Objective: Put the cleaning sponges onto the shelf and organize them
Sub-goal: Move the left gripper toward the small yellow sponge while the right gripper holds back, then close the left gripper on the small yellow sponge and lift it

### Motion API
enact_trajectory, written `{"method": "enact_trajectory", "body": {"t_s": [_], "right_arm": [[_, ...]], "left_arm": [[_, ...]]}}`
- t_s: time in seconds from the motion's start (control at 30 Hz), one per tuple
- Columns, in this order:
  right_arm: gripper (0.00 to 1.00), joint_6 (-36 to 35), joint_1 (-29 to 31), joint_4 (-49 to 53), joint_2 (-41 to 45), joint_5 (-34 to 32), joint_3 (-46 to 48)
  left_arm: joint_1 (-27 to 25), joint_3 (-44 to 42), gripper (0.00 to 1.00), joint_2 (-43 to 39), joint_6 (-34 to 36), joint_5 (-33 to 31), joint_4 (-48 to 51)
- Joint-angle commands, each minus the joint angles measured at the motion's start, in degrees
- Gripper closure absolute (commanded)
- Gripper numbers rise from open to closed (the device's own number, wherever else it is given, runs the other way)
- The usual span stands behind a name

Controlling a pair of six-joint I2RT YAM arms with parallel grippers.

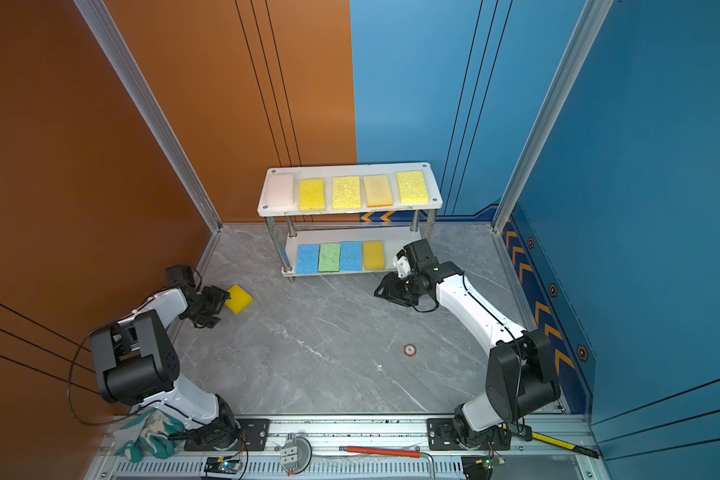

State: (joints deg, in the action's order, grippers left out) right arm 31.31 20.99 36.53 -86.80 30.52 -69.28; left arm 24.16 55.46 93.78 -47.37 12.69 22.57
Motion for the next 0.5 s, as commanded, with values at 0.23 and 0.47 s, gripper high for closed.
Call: {"method": "enact_trajectory", "body": {"t_s": [0.23,0.47], "right_arm": [[0.50,-1.3,0.7,5.7,-3.2,0.3,-7.5],[0.50,-0.9,1.0,7.0,-2.8,-0.2,-8.3]], "left_arm": [[1.5,0.6,0.37,5.5,-0.5,3.2,-5.6],[1.3,1.7,0.47,8.7,-1.1,4.5,-7.8]]}}
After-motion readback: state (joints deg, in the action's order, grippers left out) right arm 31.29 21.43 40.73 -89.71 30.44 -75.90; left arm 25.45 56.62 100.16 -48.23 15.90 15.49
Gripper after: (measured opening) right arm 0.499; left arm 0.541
